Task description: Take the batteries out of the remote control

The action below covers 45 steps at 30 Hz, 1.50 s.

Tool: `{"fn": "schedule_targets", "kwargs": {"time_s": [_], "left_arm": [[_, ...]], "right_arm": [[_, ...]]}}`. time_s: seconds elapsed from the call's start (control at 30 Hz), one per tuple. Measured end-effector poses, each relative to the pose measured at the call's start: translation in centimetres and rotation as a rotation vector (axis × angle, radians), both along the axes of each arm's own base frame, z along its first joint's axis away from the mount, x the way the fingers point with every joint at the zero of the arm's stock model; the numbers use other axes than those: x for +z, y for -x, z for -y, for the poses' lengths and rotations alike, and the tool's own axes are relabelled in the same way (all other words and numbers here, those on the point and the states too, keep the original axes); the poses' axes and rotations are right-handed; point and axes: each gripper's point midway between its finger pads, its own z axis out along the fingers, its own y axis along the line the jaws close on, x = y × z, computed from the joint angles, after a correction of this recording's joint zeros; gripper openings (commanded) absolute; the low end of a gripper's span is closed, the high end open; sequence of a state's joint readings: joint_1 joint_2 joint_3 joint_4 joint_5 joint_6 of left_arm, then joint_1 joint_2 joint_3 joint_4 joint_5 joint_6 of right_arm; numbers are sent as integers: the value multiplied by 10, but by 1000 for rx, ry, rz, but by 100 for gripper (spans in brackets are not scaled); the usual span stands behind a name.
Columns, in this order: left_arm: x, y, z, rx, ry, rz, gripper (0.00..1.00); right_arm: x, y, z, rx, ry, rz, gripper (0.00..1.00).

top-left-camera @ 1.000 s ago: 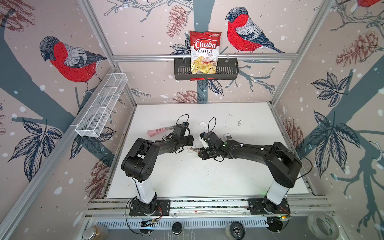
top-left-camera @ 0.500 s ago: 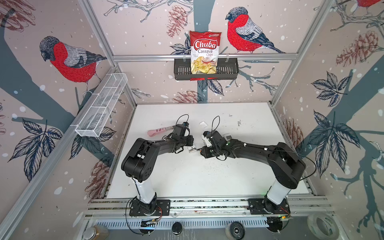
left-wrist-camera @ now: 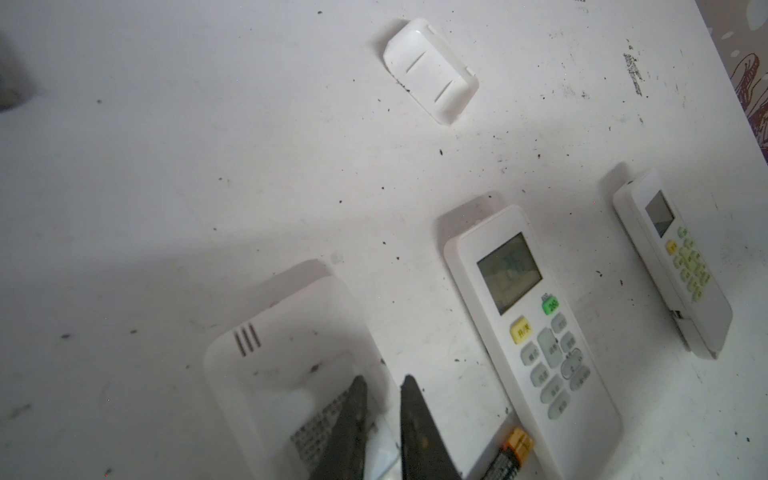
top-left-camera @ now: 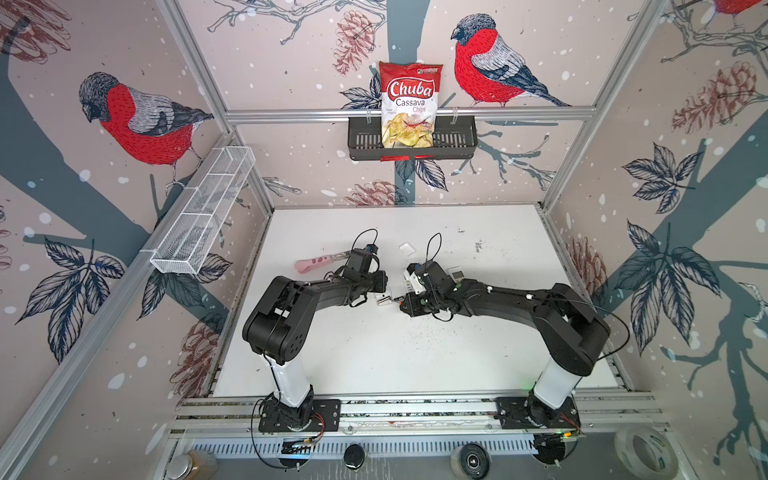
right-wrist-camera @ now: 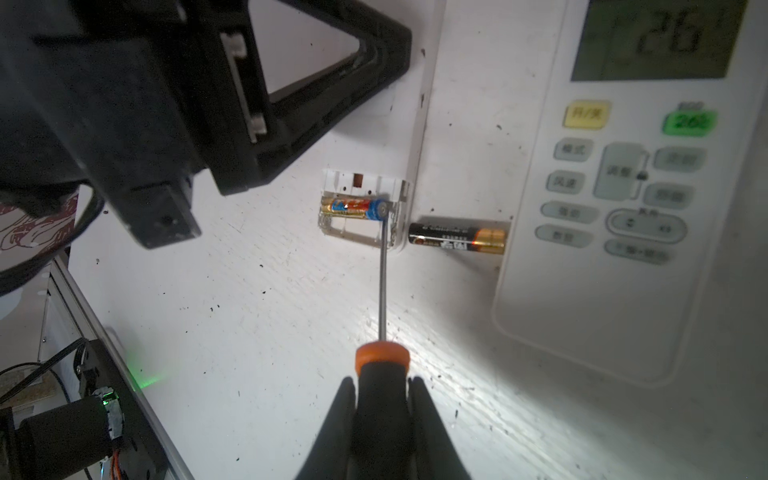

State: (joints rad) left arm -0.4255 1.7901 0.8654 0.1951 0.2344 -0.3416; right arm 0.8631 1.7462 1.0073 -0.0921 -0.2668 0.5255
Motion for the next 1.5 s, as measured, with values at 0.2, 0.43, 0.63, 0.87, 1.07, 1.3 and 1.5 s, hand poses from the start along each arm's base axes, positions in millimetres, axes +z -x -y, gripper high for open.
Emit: {"fn": "schedule_targets", "kwargs": {"time_s": [0.2, 0.43, 0.63, 0.87, 1.07, 1.3, 1.5], "left_arm": [[0, 0, 0, 0, 2, 2, 18], [0, 0, 0, -1, 3, 3, 18], [0, 0, 0, 0, 2, 3, 18], [1, 0, -2, 5, -1, -3, 18], [4, 4, -11, 28, -16, -25, 24], [15, 6, -23, 78, -49, -55, 67], [39, 3, -25, 109, -40, -18, 87]], "right_arm": [[2, 0, -3, 6, -24, 3, 0], [17, -1, -18, 40, -105, 27, 0], [26, -1, -27, 62, -152, 44, 0], [24, -1, -27, 62, -149, 43, 0], [24, -1, -21, 54, -139, 43, 0], [42, -24, 17, -45, -146, 76, 0], [57, -54, 70, -181, -123, 139, 0]]}}
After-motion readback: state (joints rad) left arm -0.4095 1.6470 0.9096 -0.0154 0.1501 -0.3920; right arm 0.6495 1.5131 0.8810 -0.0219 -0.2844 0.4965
